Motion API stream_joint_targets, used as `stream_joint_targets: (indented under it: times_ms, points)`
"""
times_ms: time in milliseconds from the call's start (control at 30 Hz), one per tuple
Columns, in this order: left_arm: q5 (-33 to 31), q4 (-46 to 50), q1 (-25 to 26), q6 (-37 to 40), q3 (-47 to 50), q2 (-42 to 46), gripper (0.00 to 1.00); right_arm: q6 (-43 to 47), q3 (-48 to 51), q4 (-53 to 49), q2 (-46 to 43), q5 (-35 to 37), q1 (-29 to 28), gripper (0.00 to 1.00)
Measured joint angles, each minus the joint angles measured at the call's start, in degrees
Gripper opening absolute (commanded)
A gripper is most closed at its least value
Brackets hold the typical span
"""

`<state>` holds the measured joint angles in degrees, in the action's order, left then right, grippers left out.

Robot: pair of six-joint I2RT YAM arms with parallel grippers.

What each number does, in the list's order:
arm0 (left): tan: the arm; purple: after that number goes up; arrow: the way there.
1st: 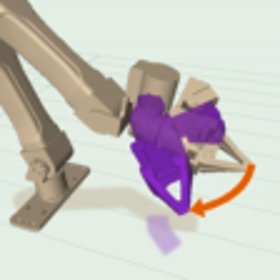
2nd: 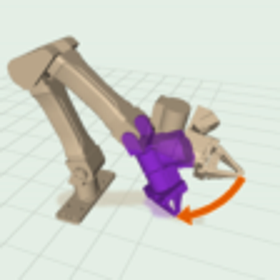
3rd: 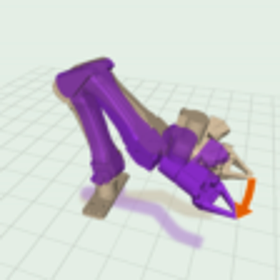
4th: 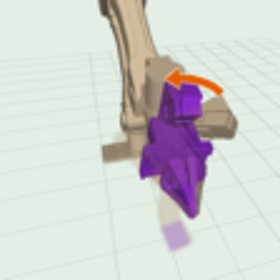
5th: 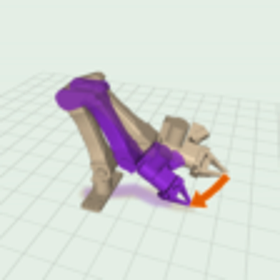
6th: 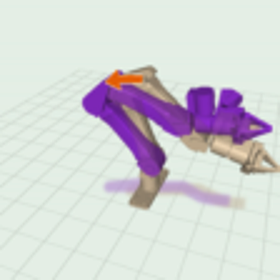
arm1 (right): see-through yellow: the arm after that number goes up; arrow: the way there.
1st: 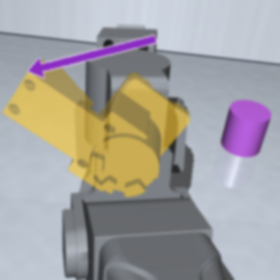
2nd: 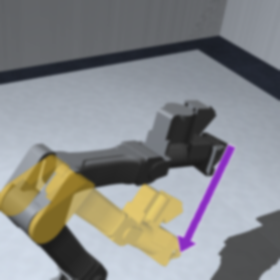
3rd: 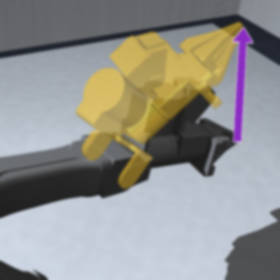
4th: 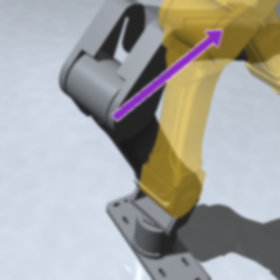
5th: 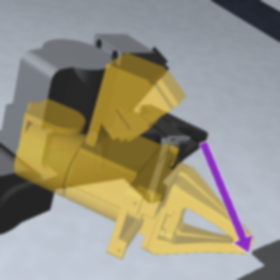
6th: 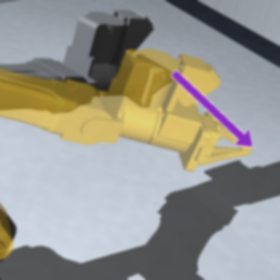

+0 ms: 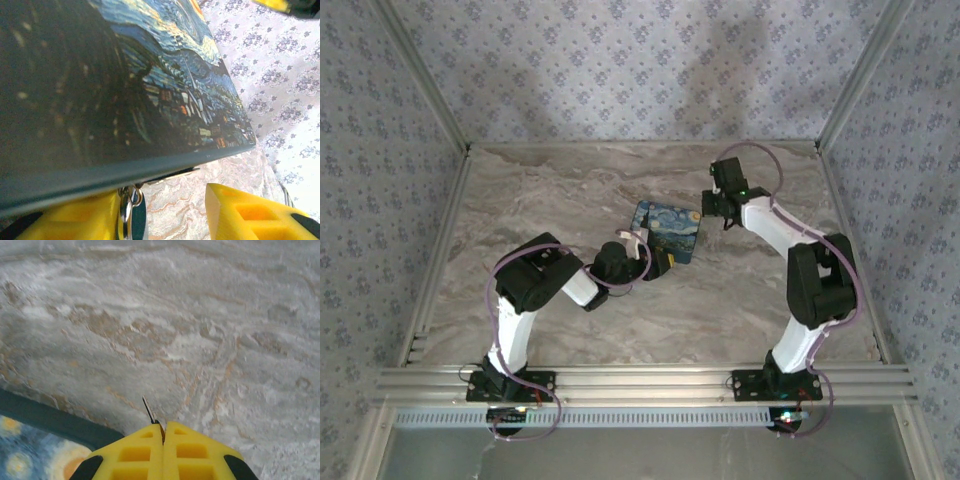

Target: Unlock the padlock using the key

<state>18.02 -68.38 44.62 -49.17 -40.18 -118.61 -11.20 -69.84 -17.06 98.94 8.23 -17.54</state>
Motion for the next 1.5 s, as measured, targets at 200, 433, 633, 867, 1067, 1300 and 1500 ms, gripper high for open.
stream_joint_targets:
  times_ms: [200,433,633,867,1067,1300,1500]
  points:
    - [0.68,-1.09,-0.02,-0.26,-0.17,-0.57,0.48,-2.21,5.51,-0.15,-0.20,-0.11,-1.51,0.00]
    - [0.90,-2.25,-0.07,-0.98,-0.87,-1.20,0.53,-2.99,5.64,1.70,0.50,-0.50,-4.15,0.00]
    - [1.09,-3.45,-0.24,-1.79,-1.53,-1.95,0.57,-2.99,5.64,3.37,0.96,-0.42,-4.22,0.00]
    - [1.31,-4.96,-0.44,-2.62,-2.45,-3.13,0.59,-3.21,5.95,4.87,1.03,-0.46,-4.39,0.00]
    - [1.51,-6.32,-0.50,-3.17,-2.54,-3.72,0.60,-3.37,6.80,6.86,1.01,-0.46,-4.63,0.00]
    - [1.64,-7.26,-0.70,-4.13,-2.69,-4.31,0.54,-3.63,8.15,8.94,0.46,-0.52,-4.74,0.00]
    - [0.83,-6.95,-0.81,-4.31,-1.99,-4.35,0.46,-3.63,8.48,8.94,0.20,-1.01,-5.25,0.00]
